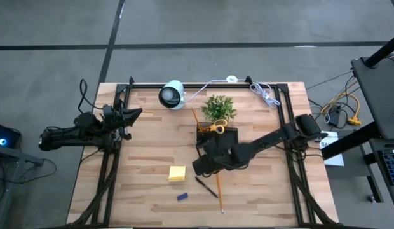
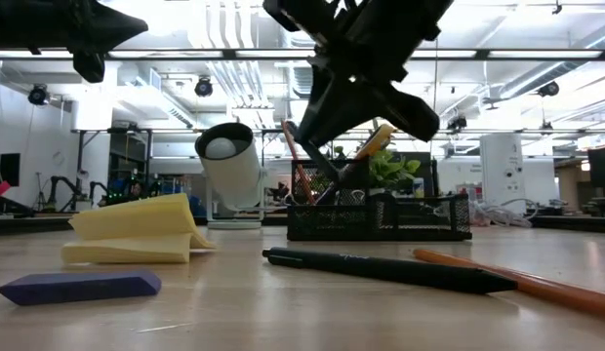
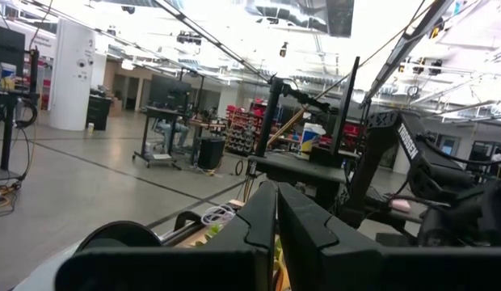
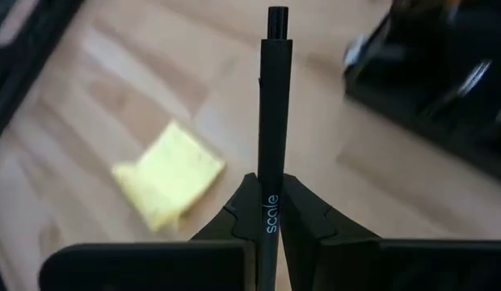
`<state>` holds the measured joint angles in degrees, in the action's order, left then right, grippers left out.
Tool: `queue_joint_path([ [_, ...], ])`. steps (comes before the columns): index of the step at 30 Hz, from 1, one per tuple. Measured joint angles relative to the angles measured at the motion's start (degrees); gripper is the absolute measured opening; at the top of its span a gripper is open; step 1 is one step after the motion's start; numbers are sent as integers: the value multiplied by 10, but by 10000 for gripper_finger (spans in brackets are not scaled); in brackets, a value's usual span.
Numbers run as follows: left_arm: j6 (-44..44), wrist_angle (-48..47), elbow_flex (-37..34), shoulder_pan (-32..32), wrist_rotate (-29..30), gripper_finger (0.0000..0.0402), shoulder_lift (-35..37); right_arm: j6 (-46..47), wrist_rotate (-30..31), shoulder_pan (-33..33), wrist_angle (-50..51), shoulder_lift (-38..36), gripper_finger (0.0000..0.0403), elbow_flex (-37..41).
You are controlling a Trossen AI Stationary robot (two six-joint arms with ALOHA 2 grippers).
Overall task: Pick and place office supplies into organizer
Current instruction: Put the right black pen into the black desk organizer
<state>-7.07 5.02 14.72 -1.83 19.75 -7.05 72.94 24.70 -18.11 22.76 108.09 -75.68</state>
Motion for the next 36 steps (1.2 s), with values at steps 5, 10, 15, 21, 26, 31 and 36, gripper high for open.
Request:
queue_joint_path([
  [5, 0, 0, 0, 0, 0, 0, 0, -38, 42, 16, -20, 0, 13, 0],
  [10, 0, 0, 0, 0, 0, 0, 0, -80, 44, 42, -30, 0, 13, 0],
  [15, 0, 0, 0, 0, 0, 0, 0, -130, 32, 69, -72, -4, 13, 0],
  [21, 0, 0, 0, -1, 0, 0, 0, -189, 24, 96, -102, -21, 13, 0],
  [26, 0, 0, 0, -1, 0, 0, 0, -239, 57, 109, -101, -53, 13, 0],
  [31, 0, 0, 0, 0, 0, 0, 0, -303, 71, 127, -117, -87, 13, 13],
  [36, 0, 0, 0, 0, 0, 0, 0, -343, 64, 147, -137, -105, 13, 31],
])
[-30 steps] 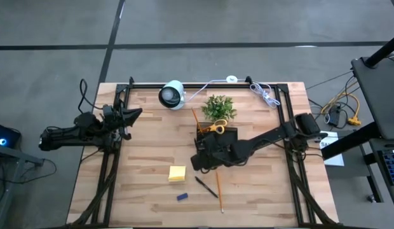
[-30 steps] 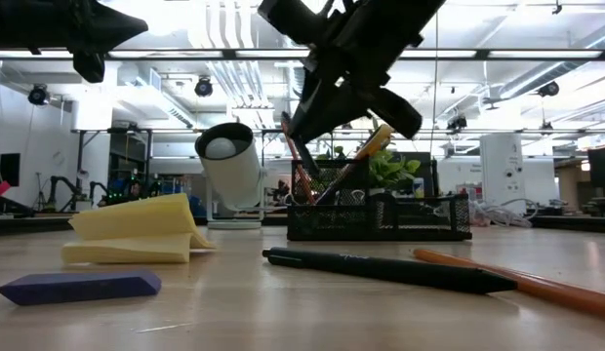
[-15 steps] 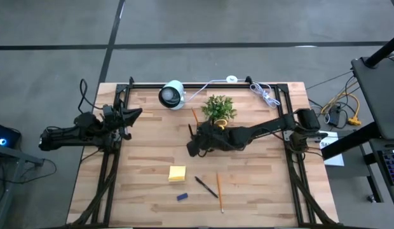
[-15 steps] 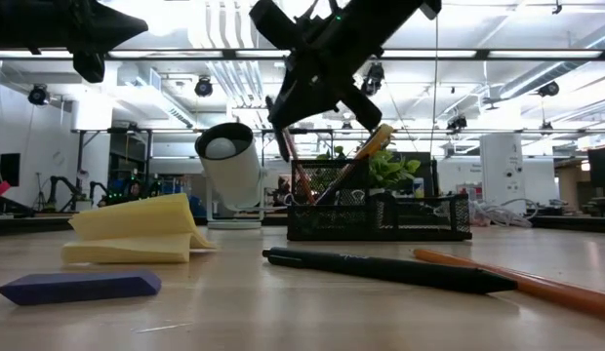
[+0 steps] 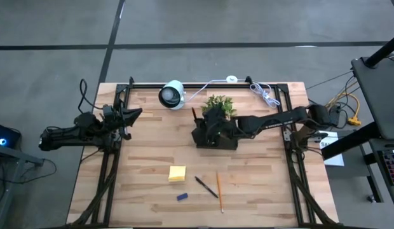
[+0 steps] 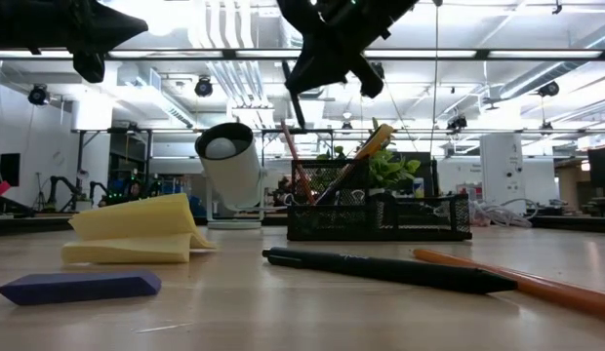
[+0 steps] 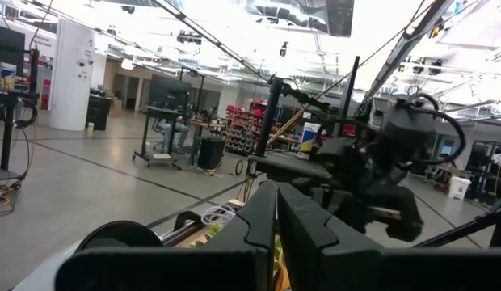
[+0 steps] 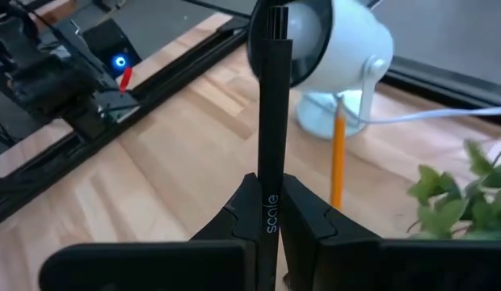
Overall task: Pick and place office supplies into organizer
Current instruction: Put the right black pen into the black desk organizer
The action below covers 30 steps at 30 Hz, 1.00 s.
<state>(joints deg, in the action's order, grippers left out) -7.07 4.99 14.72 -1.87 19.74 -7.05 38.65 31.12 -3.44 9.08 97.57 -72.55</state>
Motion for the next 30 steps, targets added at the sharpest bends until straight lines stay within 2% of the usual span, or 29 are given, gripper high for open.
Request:
queue_joint_path([
  [10, 0, 0, 0, 0, 0, 0, 1, -59, -11, 35, -127, -17, 13, 90],
  [15, 0, 0, 0, 0, 0, 0, 1, -99, -23, 40, -262, -17, 13, 161],
  [18, 0, 0, 0, 0, 0, 0, 1, -99, -22, 46, -307, -17, 13, 193],
  [30, 0, 0, 0, 0, 0, 0, 1, -152, -29, 53, -322, -18, 13, 209],
])
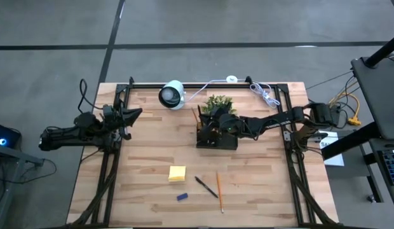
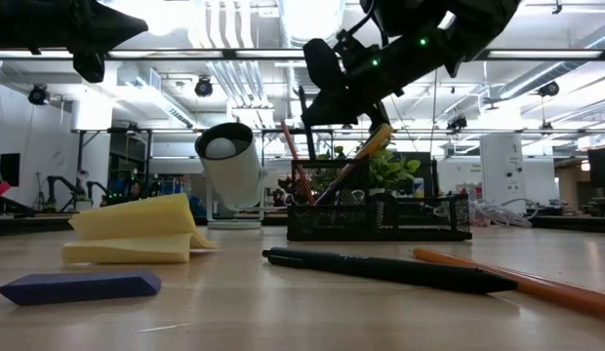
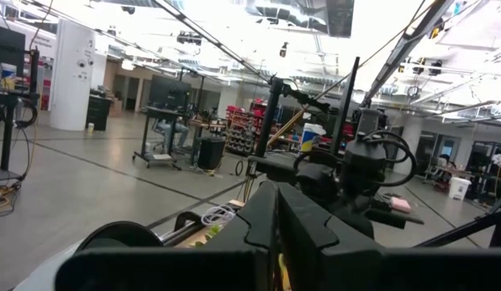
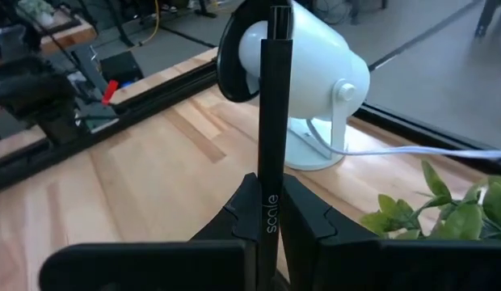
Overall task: Pick and place office supplies into organizer
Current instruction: Put the right black pen into the black desk organizer
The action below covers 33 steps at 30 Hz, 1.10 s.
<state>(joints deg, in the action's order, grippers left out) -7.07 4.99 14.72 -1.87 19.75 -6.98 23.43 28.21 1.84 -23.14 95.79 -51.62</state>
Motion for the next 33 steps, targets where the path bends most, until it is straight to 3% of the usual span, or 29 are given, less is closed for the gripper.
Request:
queue_joint_path([
  [11, 0, 0, 0, 0, 0, 0, 0, -49, -34, 4, 3, 0, 13, 5],
  [33, 0, 1, 0, 0, 0, 0, 0, 34, -78, 13, 62, -1, 13, 17],
])
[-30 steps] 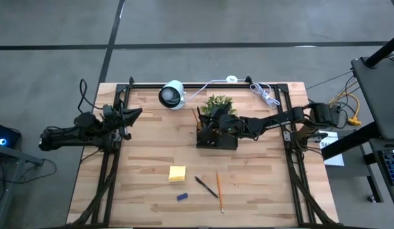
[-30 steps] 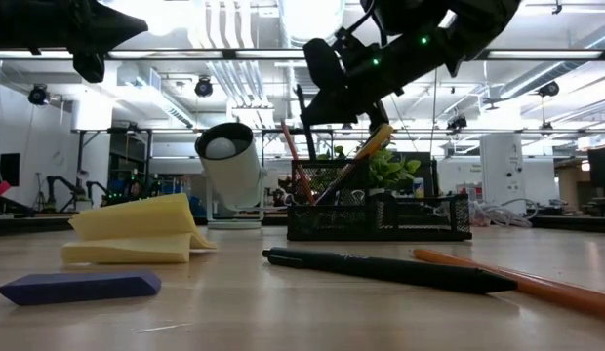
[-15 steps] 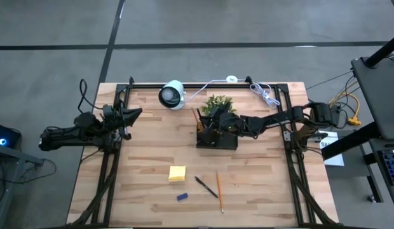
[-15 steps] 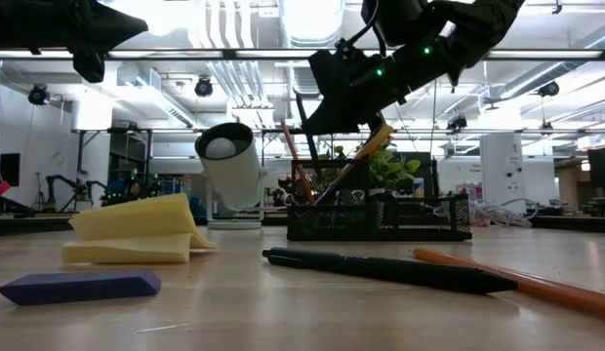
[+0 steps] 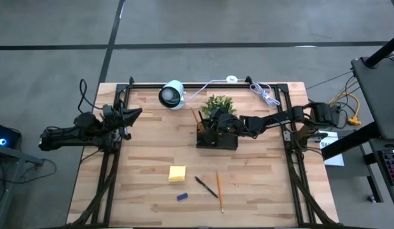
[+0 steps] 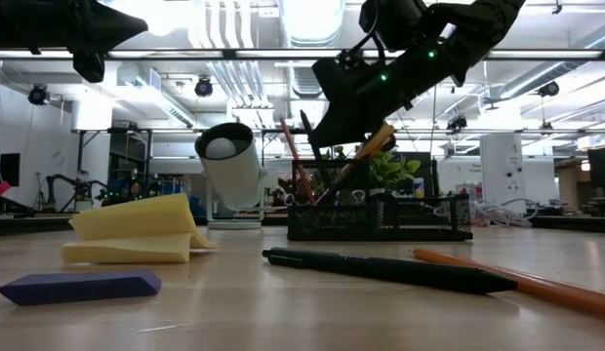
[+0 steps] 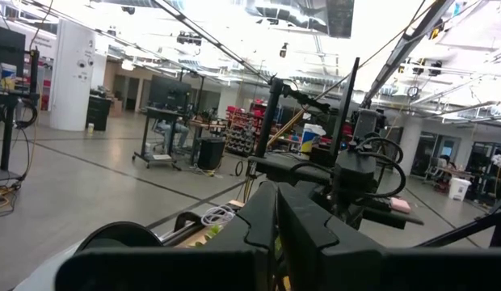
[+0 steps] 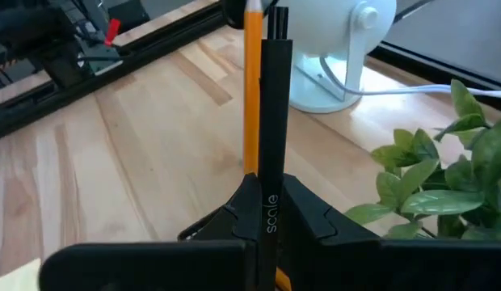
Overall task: Pick and place office supplies into organizer
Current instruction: Put the right black pen into the black desk organizer
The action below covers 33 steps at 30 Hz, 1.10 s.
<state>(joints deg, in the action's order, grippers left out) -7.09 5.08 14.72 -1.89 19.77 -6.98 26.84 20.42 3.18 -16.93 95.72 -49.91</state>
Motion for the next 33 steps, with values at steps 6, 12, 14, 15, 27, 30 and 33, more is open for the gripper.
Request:
queue_joint_path([
  [6, 0, 0, 0, 0, 0, 0, 0, 41, 0, 0, -1, 0, 13, 0],
  [12, 0, 0, 0, 0, 0, 0, 0, 71, -13, 0, -1, 0, 20, 0],
  [14, 0, 0, 0, 0, 0, 0, 0, 68, -13, 0, 1, 0, 20, 0],
  [15, 0, 0, 0, 0, 0, 0, 0, 68, -15, 0, 2, 0, 20, 0],
  [27, 0, 0, 0, 0, 0, 0, 0, 66, -28, 0, 5, 0, 30, -2],
  [30, 0, 0, 0, 0, 0, 0, 0, 66, -30, 0, 6, 0, 47, -2],
  [33, 0, 0, 0, 0, 0, 0, 0, 65, -33, 0, 6, 0, 66, -2],
])
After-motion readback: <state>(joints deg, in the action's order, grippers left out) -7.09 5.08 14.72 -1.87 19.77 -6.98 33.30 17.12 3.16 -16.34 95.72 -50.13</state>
